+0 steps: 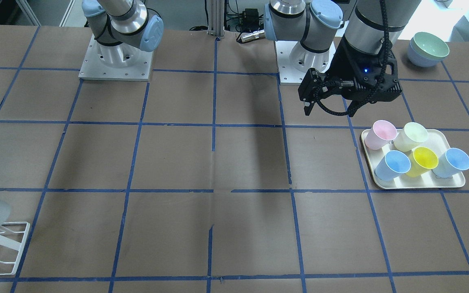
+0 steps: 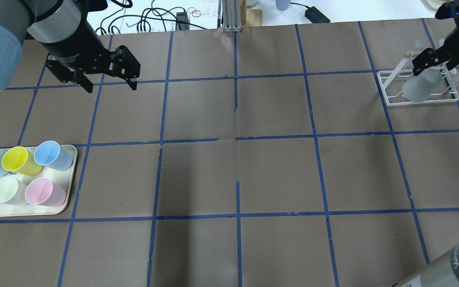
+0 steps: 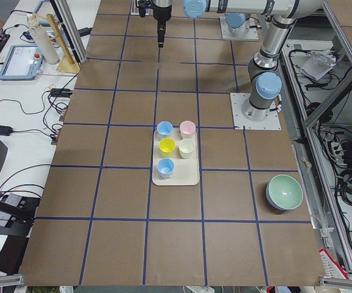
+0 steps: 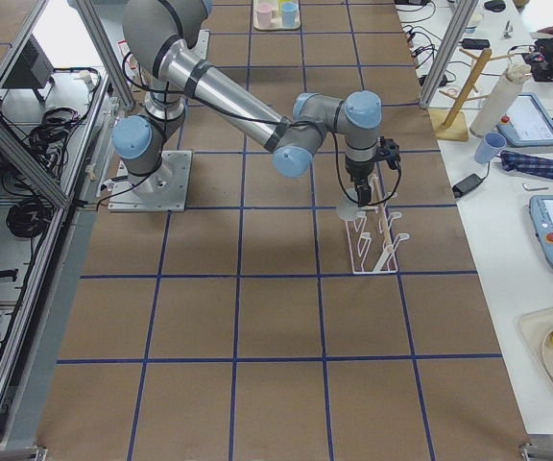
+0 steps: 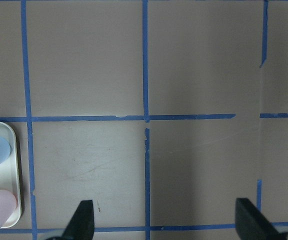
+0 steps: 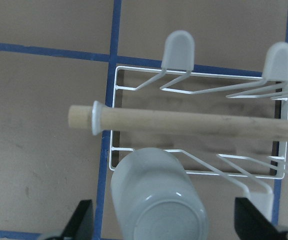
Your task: Transfer IKEA cup to right arm and place on rack
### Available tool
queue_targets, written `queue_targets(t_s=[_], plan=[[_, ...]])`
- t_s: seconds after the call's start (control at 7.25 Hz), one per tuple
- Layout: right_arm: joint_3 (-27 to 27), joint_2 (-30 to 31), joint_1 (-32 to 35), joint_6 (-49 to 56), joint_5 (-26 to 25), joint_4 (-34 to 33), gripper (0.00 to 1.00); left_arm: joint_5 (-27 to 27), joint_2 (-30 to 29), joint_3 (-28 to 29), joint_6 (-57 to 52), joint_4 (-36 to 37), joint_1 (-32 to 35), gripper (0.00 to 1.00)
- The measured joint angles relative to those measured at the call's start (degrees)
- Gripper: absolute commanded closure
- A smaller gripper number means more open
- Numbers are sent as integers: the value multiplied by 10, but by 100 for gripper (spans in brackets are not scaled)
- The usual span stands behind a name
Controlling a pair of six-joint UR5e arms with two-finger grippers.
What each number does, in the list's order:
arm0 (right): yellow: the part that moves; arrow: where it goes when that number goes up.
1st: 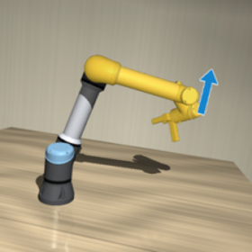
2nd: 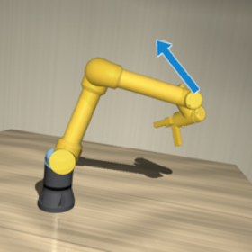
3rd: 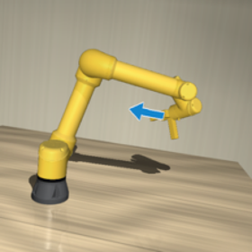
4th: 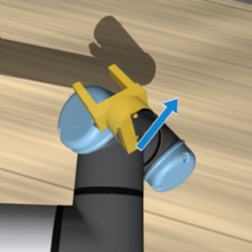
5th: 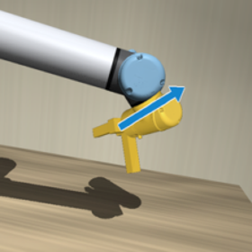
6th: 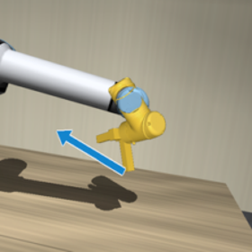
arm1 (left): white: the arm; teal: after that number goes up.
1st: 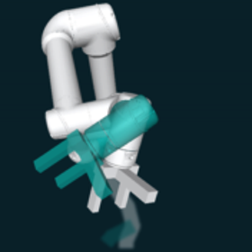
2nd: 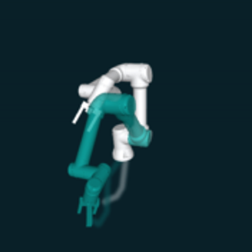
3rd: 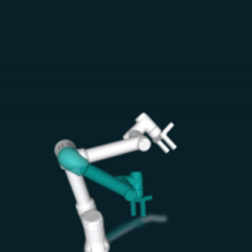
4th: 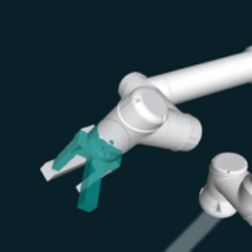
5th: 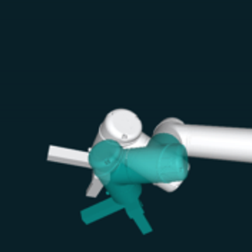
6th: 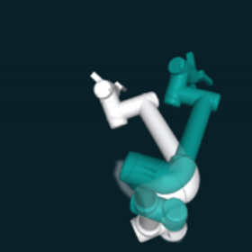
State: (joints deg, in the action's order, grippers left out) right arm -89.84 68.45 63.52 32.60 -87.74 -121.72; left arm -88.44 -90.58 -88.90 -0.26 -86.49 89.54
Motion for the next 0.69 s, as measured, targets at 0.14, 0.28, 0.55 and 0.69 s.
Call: queue_targets(t_s=[0.14,0.28,0.55,0.69], plan=[[0,17,1,-1,-2,14,0,0,0,1,0,0,-1,0],[0,45,2,-10,-3,51,0,0,0,2,0,0,-1,0],[0,106,11,-82,-3,169,0,0,0,2,0,0,-1,0],[0,135,32,-110,-4,213,0,0,0,2,0,0,-2,0]])
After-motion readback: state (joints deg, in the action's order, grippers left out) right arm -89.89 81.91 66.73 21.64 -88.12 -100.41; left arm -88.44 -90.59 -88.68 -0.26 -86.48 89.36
